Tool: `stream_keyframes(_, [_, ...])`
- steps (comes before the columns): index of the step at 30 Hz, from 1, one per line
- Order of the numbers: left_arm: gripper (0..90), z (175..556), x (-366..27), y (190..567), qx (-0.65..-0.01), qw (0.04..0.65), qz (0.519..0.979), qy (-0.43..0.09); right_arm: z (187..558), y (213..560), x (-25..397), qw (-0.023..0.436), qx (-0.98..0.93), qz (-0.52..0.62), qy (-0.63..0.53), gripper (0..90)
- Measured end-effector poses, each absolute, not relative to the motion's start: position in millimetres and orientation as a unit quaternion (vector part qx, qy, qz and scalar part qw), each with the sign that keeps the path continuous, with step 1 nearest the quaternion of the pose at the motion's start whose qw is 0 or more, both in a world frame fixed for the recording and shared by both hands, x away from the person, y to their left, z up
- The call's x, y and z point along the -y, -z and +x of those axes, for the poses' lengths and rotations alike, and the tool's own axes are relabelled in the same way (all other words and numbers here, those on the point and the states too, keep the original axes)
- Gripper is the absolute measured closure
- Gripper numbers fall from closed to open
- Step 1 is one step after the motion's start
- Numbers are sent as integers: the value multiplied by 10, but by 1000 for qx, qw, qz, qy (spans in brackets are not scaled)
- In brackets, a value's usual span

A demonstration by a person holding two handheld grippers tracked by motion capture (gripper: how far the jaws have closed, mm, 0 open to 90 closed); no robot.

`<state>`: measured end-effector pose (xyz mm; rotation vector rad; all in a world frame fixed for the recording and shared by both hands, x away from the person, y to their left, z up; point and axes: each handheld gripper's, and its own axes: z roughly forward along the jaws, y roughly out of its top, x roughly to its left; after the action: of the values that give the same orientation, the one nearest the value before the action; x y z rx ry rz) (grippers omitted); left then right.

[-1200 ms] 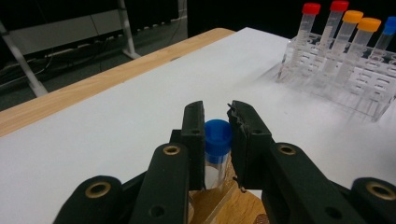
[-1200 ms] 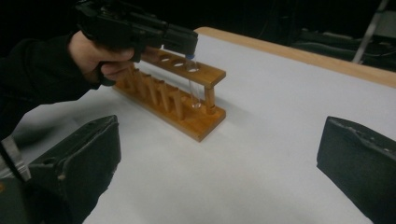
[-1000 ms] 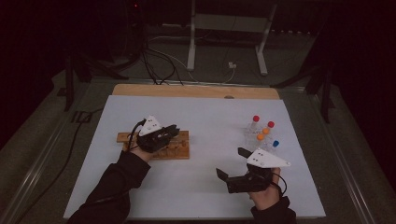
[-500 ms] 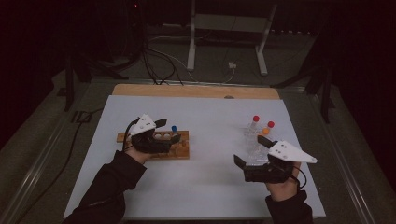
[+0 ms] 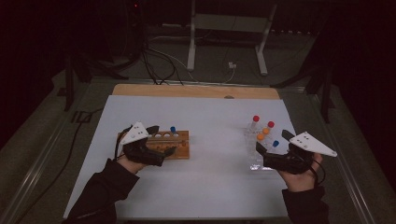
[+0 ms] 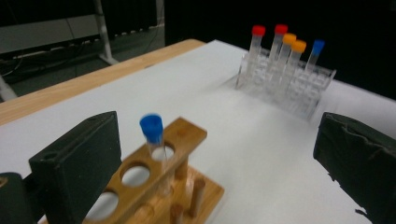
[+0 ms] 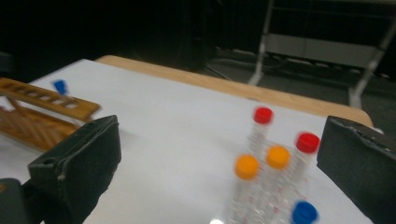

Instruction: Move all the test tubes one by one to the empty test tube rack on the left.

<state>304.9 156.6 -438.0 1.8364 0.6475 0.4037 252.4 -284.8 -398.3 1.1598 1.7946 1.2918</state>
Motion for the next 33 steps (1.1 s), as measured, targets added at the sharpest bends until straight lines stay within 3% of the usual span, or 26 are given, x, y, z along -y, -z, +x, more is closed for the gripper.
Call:
stream_keyframes(8, [18, 2992, -1652, 4404, -280, 546, 771, -171, 2650, 4209, 3054, 319, -674, 484, -457, 15])
stream_keyframes(15, [18, 2984, -1666, 4399, -280, 546, 770, -173, 2647, 4371, 3186, 313, -673, 518, -426, 89])
stream_keyframes(19, [18, 2986, -1689, 4383, -281, 551, 767, -173, 2674, 4490, 3182, 291, -688, 527, -404, 204])
stream_keyframes(24, [18, 2992, -1702, 4383, -284, 551, 765, -173, 2722, 4574, 3155, 270, -699, 537, -387, 432])
stream_keyframes(33, [18, 3002, -1702, 4394, -286, 551, 765, -171, 2822, 4640, 3180, 264, -696, 559, -365, 614])
